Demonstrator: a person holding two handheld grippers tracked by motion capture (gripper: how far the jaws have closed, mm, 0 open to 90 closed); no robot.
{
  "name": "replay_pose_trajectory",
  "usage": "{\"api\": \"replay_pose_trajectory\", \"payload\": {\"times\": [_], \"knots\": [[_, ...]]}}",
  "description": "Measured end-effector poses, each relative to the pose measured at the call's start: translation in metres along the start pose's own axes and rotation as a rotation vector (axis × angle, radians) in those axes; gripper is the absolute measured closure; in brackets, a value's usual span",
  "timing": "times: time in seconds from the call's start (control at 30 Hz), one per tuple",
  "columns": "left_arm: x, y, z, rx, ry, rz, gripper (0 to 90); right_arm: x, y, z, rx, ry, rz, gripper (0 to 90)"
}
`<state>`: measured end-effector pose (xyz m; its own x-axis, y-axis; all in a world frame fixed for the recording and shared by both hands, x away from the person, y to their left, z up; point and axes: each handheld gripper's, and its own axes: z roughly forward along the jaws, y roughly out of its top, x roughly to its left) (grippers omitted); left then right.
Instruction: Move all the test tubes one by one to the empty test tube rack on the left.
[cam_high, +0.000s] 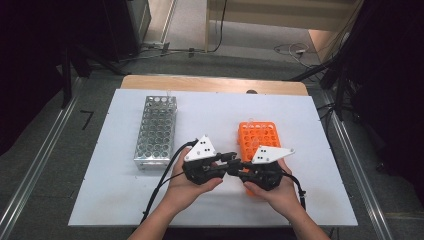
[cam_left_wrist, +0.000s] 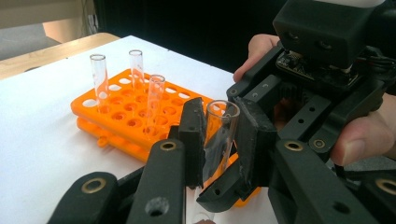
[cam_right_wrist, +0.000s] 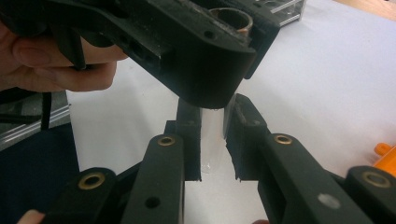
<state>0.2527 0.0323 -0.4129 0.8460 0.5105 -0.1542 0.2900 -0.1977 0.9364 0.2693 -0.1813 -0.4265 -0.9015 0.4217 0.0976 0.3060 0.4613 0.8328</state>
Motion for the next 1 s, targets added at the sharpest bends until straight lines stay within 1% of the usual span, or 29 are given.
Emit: {"api": "replay_pose_trajectory", "payload": {"times": [0.3,0.37,0.43,0.57,0.6,0.63,0.77,0.8,0.83,0.9,1.0], "knots": [[0.001,0.0,-0.001,0.006,0.016,0.009,76.2,0.0,-0.001,0.001,-0.003,-0.007,-0.005,73.8],[0.002,0.001,-0.001,0.003,0.016,0.001,76.3,0.0,-0.001,0.0,-0.008,-0.017,-0.007,73.3],[0.003,0.001,-0.002,-0.001,0.017,-0.002,76.3,-0.001,-0.001,0.0,-0.016,-0.013,-0.003,72.0],[0.005,0.001,-0.003,-0.004,0.025,0.0,76.4,-0.004,-0.002,-0.004,-0.033,-0.012,0.001,62.4],[0.005,0.002,-0.004,-0.004,0.03,-0.002,76.4,-0.006,-0.004,-0.006,-0.045,-0.011,-0.001,56.2],[0.006,0.002,-0.005,-0.007,0.035,-0.004,76.4,-0.006,-0.004,-0.006,-0.045,-0.011,-0.001,56.2],[0.011,0.003,-0.009,-0.019,0.05,-0.014,76.4,-0.013,-0.006,-0.012,-0.058,-0.036,0.003,42.1],[0.012,0.004,-0.011,-0.021,0.052,-0.016,76.5,-0.015,-0.007,-0.015,-0.064,-0.056,-0.004,33.5],[0.014,0.004,-0.012,-0.025,0.055,-0.018,76.5,-0.015,-0.007,-0.015,-0.064,-0.056,-0.004,33.5],[0.017,0.005,-0.015,-0.026,0.064,-0.017,76.5,-0.017,-0.008,-0.018,-0.071,-0.071,0.01,26.1],[0.022,0.006,-0.02,-0.037,0.079,-0.027,76.5,-0.022,-0.01,-0.021,-0.081,-0.083,0.017,16.5]]}}
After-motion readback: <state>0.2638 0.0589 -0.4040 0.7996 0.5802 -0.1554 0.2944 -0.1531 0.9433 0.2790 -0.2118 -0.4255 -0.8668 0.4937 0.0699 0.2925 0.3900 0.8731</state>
